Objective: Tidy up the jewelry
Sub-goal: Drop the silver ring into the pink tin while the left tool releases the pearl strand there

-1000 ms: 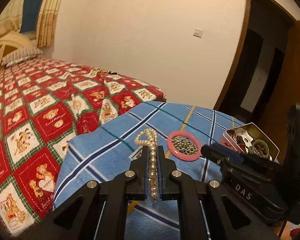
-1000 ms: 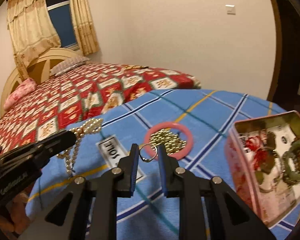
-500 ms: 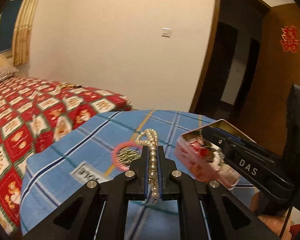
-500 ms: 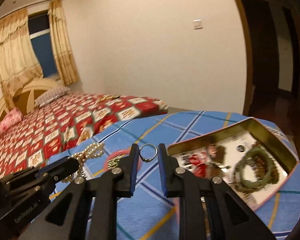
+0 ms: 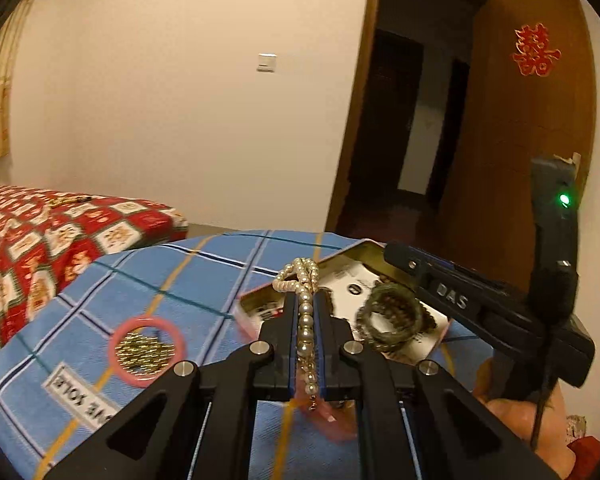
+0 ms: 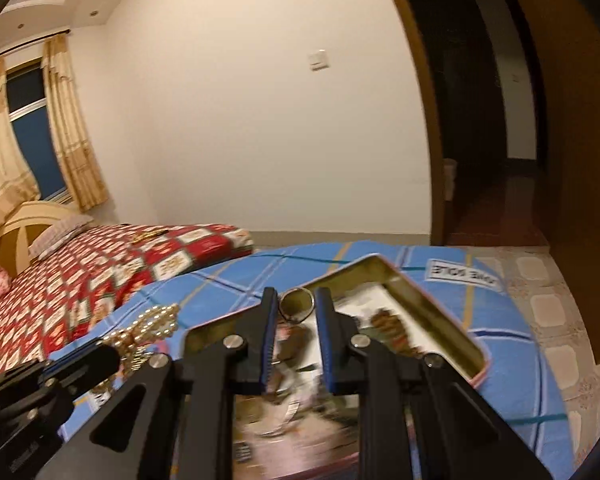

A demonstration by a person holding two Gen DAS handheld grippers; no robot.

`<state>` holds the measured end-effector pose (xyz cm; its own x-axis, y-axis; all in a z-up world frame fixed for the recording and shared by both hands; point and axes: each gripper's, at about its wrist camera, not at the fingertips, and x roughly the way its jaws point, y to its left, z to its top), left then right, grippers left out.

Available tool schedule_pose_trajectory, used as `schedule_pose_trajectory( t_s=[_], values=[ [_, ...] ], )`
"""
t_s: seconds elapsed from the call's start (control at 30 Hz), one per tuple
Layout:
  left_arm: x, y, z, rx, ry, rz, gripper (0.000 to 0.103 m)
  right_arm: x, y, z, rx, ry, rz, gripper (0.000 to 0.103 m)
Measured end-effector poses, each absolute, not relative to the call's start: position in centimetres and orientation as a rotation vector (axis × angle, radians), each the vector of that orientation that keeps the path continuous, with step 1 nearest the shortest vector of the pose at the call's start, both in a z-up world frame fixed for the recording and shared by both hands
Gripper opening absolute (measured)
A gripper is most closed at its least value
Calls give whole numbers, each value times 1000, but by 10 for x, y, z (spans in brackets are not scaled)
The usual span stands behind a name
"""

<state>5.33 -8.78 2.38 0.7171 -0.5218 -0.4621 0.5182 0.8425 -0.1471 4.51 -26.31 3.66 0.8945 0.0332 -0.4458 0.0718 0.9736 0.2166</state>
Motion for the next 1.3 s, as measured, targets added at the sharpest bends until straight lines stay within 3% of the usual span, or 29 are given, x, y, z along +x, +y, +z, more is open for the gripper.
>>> schedule_pose_trajectory(
  t_s=[0.93, 0.97, 1.03, 1.1, 1.2, 1.3],
  values=[
    [85, -128, -9, 22, 627, -486, 8, 89, -277, 6, 207, 643, 52, 24],
    [83, -129, -9, 32, 623, -482, 11, 88, -278, 5, 217, 643, 59, 25],
    [81, -130, -9, 49, 613, -469, 48, 87, -280, 6, 233, 637, 61, 40],
    [74, -128, -5, 50, 567, -448, 69, 82, -282, 9, 245, 612, 55, 62],
    [68, -123, -2, 46, 532, -439, 70, 75, -283, 15, 241, 567, 21, 70],
    [70, -121, -4, 36, 548, -421, 70, 72, -287, 16, 258, 551, -4, 70]
  ],
)
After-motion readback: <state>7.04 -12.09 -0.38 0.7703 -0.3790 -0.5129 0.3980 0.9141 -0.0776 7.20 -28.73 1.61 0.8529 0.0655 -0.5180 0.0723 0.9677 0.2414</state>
